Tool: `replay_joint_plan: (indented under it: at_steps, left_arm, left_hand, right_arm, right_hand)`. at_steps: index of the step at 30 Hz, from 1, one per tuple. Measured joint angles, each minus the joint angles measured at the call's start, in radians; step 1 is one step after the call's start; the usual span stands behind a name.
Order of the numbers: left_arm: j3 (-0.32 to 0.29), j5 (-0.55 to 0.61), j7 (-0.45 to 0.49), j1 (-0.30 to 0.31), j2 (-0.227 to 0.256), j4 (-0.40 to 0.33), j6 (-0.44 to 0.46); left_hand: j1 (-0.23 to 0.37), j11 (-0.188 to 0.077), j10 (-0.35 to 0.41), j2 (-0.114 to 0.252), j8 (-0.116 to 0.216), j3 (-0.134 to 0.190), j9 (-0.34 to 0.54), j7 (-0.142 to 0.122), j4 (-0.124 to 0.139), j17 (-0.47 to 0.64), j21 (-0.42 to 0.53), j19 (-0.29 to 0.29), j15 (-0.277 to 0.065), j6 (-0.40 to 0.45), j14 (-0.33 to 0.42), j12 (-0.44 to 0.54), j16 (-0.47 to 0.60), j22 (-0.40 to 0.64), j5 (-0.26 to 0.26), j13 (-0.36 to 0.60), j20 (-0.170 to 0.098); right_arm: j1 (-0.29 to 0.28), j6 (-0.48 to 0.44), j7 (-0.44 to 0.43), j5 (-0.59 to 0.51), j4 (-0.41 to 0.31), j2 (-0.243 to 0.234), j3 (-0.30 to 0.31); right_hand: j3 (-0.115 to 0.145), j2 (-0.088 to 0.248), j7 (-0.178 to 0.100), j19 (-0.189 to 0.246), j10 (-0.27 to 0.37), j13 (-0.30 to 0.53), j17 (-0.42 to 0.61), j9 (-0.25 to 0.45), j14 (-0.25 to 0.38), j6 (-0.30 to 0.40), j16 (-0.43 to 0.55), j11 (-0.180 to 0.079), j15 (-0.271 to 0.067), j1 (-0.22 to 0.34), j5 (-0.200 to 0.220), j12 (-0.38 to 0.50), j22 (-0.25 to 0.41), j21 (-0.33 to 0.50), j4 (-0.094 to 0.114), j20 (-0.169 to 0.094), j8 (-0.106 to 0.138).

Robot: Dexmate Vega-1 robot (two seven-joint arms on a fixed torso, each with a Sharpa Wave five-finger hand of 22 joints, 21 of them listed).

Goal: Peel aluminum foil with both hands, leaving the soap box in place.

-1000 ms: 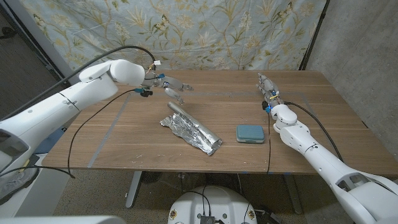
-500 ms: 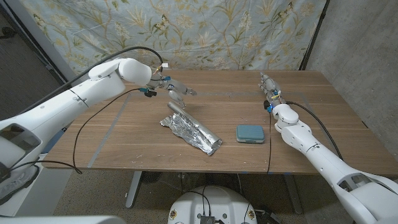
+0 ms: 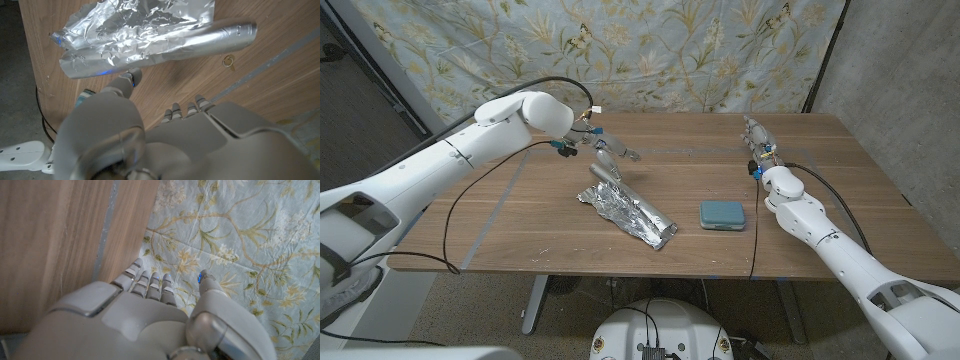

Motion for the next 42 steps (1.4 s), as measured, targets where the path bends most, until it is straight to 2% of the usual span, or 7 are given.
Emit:
replay_joint_plan:
  at_steps: [4,19,42]
  left_arm:
    - [0.0,0.01,0.0,0.009,0.008,-0.016,0.007]
    - [-0.044,0.069,0.052,0.086,0.063,-0.116,0.036]
    - [-0.057,0.176,0.096,0.144,0.074,-0.143,-0.002]
  left_hand:
    - [0.001,0.0,0.0,0.001,0.0,0.0,0.0,0.011,0.0,0.0,0.0,-0.007,0.0,0.0,0.0,0.0,0.0,0.0,0.0,0.005,-0.001]
    - [0.012,0.003,0.004,0.004,0.0,-0.007,0.0,0.01,-0.001,0.0,0.0,-0.014,0.0,0.0,0.0,0.007,0.0,0.0,0.008,0.022,0.003]
    - [0.032,0.003,0.004,0.009,0.005,-0.014,0.009,0.01,-0.003,0.0,0.005,-0.031,0.0,0.0,0.0,0.018,0.0,0.004,0.021,0.045,-0.004]
  right_arm:
    - [-0.005,-0.005,-0.007,0.001,-0.011,-0.004,0.003]
    - [-0.024,-0.026,-0.036,0.0,-0.061,-0.014,0.009]
    - [-0.045,-0.03,-0.069,-0.005,-0.085,-0.006,0.015]
  right_hand:
    - [0.0,0.0,0.003,0.0,0.0,0.0,0.0,0.0,-0.003,-0.003,0.0,0.0,0.003,0.0,0.0,0.0,0.0,0.0,0.0,0.0,0.0]
    - [-0.004,0.0,0.003,-0.015,-0.016,0.0,0.0,0.0,-0.018,-0.014,0.0,0.002,0.007,0.0,0.0,0.0,0.0,-0.004,-0.004,-0.004,0.0]
    - [-0.004,0.0,0.007,-0.029,-0.038,0.0,0.0,0.0,-0.034,-0.029,0.0,0.004,0.009,0.0,0.0,0.0,0.0,-0.004,-0.004,0.0,0.0]
